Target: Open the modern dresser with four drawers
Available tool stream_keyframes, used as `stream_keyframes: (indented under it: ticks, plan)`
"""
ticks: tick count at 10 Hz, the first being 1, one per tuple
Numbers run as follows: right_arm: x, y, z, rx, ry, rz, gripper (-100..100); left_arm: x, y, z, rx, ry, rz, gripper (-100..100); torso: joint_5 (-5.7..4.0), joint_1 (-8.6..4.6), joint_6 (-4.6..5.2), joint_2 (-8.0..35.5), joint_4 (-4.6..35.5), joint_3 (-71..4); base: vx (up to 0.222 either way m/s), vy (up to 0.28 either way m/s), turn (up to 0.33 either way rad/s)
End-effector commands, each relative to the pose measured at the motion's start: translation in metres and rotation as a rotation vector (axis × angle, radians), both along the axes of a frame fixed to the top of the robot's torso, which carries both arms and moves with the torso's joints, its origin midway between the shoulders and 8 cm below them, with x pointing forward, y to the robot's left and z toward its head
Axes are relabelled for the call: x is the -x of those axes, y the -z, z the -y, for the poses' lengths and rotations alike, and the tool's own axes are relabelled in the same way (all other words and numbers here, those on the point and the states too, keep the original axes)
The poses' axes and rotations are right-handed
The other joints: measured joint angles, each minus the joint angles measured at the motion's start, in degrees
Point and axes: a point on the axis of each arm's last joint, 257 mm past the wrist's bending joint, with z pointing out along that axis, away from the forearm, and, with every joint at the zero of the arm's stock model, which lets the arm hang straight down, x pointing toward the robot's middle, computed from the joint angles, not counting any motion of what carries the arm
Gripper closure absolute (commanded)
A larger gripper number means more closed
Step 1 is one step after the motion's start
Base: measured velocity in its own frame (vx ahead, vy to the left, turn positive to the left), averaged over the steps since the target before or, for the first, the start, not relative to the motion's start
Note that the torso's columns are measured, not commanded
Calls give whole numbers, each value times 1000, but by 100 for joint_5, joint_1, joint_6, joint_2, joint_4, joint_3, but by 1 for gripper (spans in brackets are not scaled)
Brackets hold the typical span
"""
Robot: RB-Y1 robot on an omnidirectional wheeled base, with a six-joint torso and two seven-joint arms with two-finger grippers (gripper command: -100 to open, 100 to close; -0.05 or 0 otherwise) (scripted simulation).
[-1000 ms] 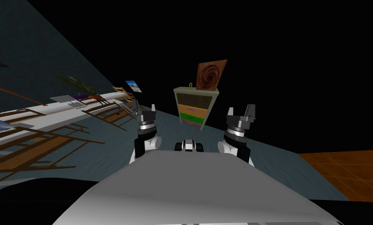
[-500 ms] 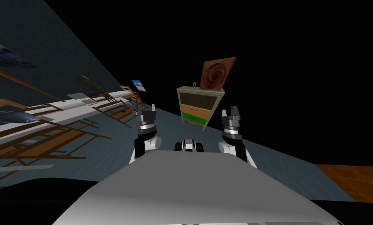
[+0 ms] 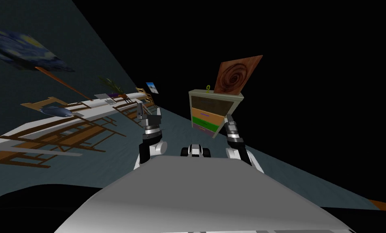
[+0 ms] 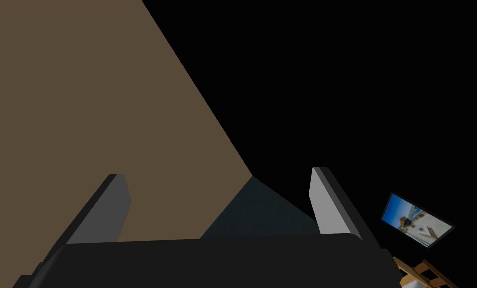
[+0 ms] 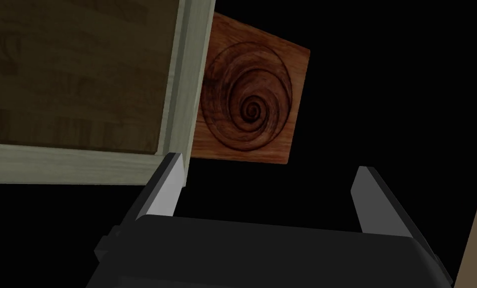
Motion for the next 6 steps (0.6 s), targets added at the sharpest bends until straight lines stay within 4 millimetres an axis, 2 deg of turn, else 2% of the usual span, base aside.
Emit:
stream_keyframes:
  ticks: [1, 2, 3, 4, 5, 6]
  plan:
    - [-15, 39, 4, 80, 33, -117, -100, 0, 0, 0, 0, 0, 0, 0, 0, -5, 7, 4, 0, 1, 36, 24, 151]
    - [-17, 44, 6, 78, 39, -136, -100, 0, 0, 0, 0, 0, 0, 0, -1, -5, 2, 3, 1, 2, 30, 17, 102]
    - [-23, 66, 8, 132, 56, -194, -100, 0, 0, 0, 0, 0, 0, 0, -1, -6, 4, 6, 1, 2, 34, 22, 214]
    - [-24, 71, 10, 130, 63, -215, -100, 0, 0, 0, 0, 0, 0, 0, -1, -2, 1, 3, 1, 2, 28, 19, 105]
    - [-29, 93, 12, 186, 81, -273, -100, 0, 0, 0, 0, 0, 0, 0, 0, -4, 5, 4, 1, 1, 29, 22, 220]
    - [-30, 99, 15, 184, 89, -296, -100, 0, 0, 0, 0, 0, 0, 0, 0, -2, 0, 2, 1, 1, 32, 20, 120]
